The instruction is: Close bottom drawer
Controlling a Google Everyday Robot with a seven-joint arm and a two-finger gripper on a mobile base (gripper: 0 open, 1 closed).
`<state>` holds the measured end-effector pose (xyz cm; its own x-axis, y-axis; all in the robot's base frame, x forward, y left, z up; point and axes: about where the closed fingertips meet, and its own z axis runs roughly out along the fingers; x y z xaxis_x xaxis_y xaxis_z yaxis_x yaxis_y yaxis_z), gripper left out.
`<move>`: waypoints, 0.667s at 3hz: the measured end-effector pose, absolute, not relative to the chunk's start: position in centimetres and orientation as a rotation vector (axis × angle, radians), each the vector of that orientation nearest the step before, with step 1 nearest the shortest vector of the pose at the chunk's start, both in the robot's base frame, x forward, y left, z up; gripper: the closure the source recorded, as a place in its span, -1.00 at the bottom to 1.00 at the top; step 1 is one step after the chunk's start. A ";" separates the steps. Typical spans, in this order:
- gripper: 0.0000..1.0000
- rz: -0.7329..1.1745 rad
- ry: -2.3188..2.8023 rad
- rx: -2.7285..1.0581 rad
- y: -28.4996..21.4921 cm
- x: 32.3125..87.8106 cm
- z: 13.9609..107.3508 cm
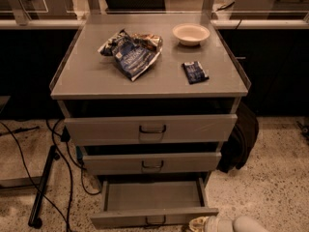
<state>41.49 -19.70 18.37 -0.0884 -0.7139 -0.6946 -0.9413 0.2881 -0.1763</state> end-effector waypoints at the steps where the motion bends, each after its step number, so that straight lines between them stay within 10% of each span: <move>1: 1.00 0.397 1.828 -1.477 -19.4 42.7 17.7; 2: 1.00 0.388 1.796 -1.456 -18.8 44.2 17.1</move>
Offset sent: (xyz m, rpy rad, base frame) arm 0.0474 0.0117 -0.0179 0.0540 -0.1094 -0.0148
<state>44.23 -18.77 17.13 -0.0437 -0.6900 -0.7225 -0.9268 0.2980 -0.2287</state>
